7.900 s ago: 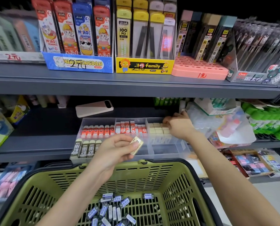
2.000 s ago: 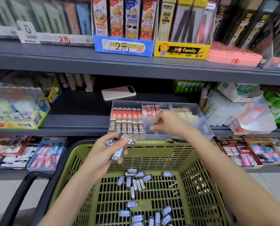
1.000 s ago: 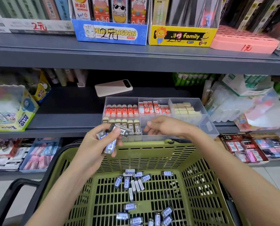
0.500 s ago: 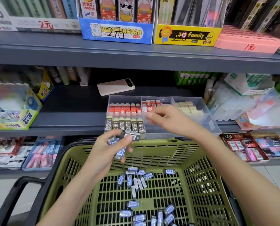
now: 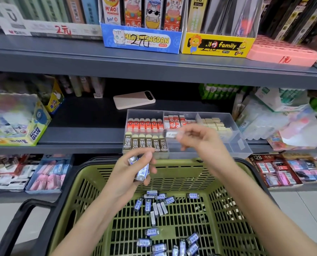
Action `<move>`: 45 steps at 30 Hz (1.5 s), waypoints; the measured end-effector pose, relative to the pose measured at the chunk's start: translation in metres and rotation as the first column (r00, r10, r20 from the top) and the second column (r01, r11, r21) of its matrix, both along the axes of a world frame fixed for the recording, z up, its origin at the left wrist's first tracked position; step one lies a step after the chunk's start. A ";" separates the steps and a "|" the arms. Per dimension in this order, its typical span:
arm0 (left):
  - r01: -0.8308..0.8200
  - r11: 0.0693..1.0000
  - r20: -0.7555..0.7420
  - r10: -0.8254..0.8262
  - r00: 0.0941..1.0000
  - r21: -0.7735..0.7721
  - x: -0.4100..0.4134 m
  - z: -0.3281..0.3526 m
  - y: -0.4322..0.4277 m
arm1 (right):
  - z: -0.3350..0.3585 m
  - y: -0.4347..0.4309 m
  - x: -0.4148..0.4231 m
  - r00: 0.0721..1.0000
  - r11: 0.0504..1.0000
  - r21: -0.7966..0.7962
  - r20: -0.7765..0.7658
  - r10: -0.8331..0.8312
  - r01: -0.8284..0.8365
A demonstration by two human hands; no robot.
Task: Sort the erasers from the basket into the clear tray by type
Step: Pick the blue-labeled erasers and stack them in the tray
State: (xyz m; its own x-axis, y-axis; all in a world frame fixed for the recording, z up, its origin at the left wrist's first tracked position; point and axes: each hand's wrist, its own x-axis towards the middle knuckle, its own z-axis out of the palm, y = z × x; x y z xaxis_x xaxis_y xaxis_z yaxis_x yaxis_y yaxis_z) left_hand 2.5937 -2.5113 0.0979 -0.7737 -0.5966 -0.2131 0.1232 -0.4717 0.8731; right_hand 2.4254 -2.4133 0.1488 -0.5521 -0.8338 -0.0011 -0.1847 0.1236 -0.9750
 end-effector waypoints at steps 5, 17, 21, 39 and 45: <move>-0.018 1.000 0.014 0.018 1.000 -0.018 -0.002 -0.001 0.000 | -0.011 -0.017 -0.042 0.919 0.934 0.346 -0.391 0.058 0.088; 0.002 0.997 0.068 0.003 0.998 -0.072 -0.002 -0.003 0.004 | -0.032 -0.042 -0.043 0.817 0.747 0.664 -0.406 0.409 -0.044; -0.044 0.995 0.083 0.052 0.995 -0.086 -0.001 -0.004 0.003 | -0.022 -0.035 -0.031 0.760 0.846 0.528 -0.578 0.297 0.072; -0.140 0.982 -0.028 0.138 0.990 -0.127 -0.001 -0.002 0.008 | -0.022 0.002 0.068 0.987 0.997 -0.029 0.140 0.080 -0.077; 0.013 0.991 -0.099 0.001 0.995 0.135 0.001 -0.002 0.001 | -0.010 -0.001 -0.010 0.989 0.988 0.042 0.019 -0.147 0.146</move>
State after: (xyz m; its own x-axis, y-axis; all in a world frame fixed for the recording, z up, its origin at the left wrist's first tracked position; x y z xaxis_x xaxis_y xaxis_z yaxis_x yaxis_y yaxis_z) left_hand 2.5947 -2.5105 0.0964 -0.7984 -0.5630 -0.2135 0.2028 -0.5853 0.7850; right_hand 2.4157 -2.4140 0.1390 -0.6677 -0.7430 -0.0468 -0.1406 0.1876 -0.9721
